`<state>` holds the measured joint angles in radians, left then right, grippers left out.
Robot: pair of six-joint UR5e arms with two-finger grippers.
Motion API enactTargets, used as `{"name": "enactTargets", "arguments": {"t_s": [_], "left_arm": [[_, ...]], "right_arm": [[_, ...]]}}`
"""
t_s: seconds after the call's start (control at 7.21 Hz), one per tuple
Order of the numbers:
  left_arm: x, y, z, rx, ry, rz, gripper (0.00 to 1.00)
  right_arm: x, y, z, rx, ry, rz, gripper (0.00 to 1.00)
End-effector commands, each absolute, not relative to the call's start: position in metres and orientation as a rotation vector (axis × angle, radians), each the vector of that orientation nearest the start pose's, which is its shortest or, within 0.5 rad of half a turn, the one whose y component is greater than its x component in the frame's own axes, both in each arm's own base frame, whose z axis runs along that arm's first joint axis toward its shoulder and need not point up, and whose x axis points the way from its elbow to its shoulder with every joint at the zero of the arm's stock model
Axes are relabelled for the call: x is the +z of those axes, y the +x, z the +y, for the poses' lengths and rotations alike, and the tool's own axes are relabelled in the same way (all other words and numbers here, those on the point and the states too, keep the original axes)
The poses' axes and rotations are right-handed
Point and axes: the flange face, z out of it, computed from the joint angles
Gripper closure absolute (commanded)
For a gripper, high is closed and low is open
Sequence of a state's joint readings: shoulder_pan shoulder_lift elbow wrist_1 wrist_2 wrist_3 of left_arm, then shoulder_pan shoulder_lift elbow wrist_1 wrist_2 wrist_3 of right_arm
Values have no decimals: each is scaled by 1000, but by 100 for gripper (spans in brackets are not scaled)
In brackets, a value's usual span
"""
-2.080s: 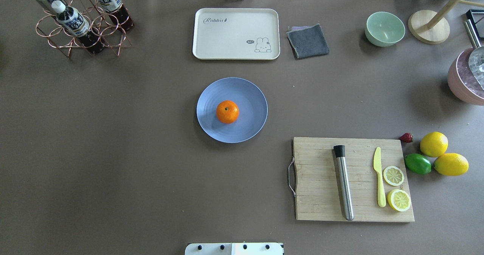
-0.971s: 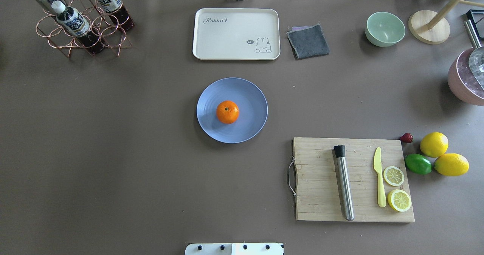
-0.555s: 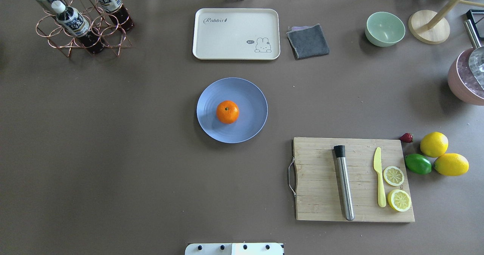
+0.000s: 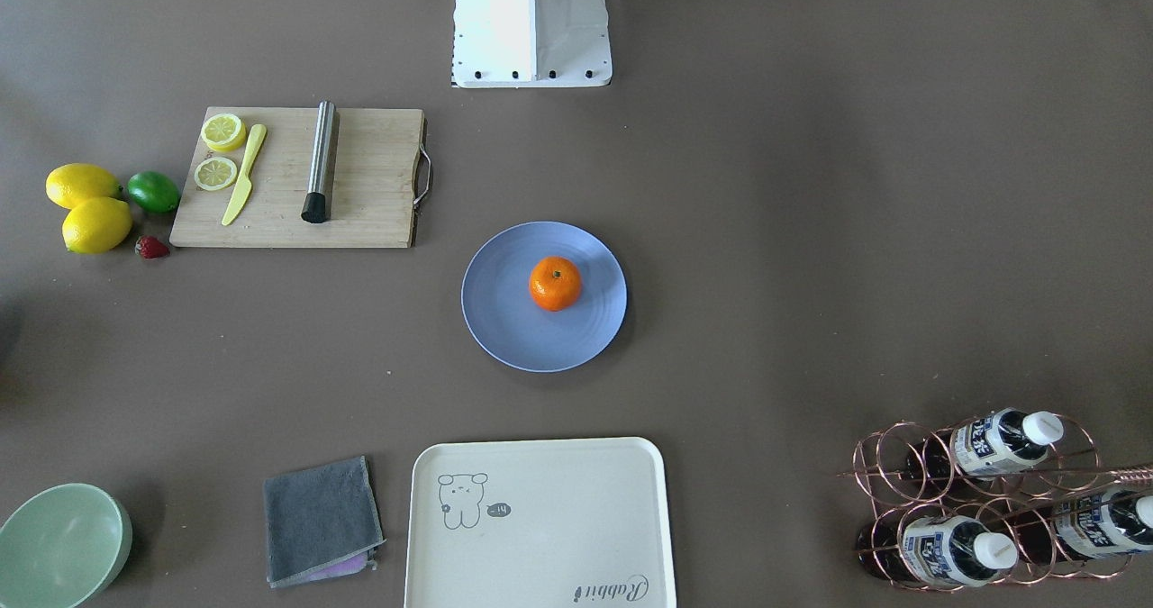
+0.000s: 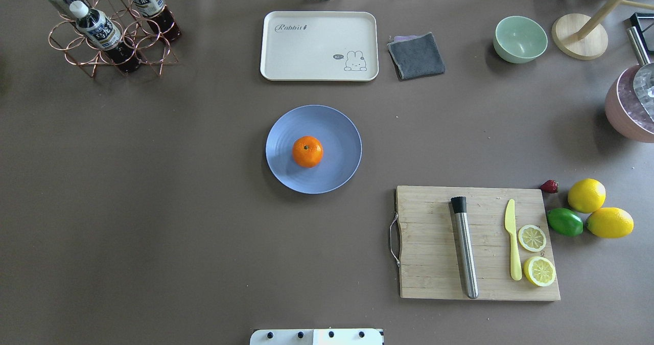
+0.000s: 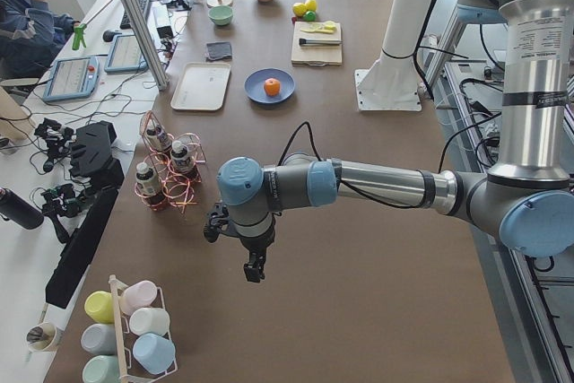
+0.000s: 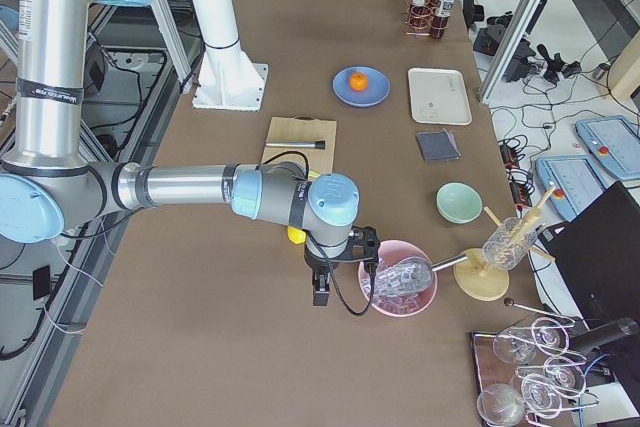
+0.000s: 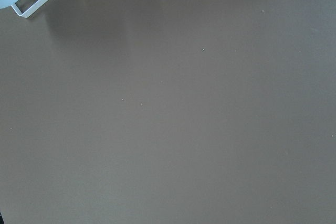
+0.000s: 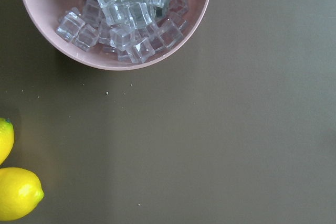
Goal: Pick orange to plate
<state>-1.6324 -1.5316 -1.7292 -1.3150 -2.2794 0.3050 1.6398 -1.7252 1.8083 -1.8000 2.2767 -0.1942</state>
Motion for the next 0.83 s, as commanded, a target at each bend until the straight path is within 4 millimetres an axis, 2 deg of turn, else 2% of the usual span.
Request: {"name": "enactTargets", "arguments": {"t_s": [0.0,0.69], "left_arm": [[628,-98,-457,176,0,718,2],[631,-97,-457,179,0,727,2]], "right_arm": [[643,96,-406,-60,-56,-731,0],[642,96,-409,-75,-23,-725,0]]}}
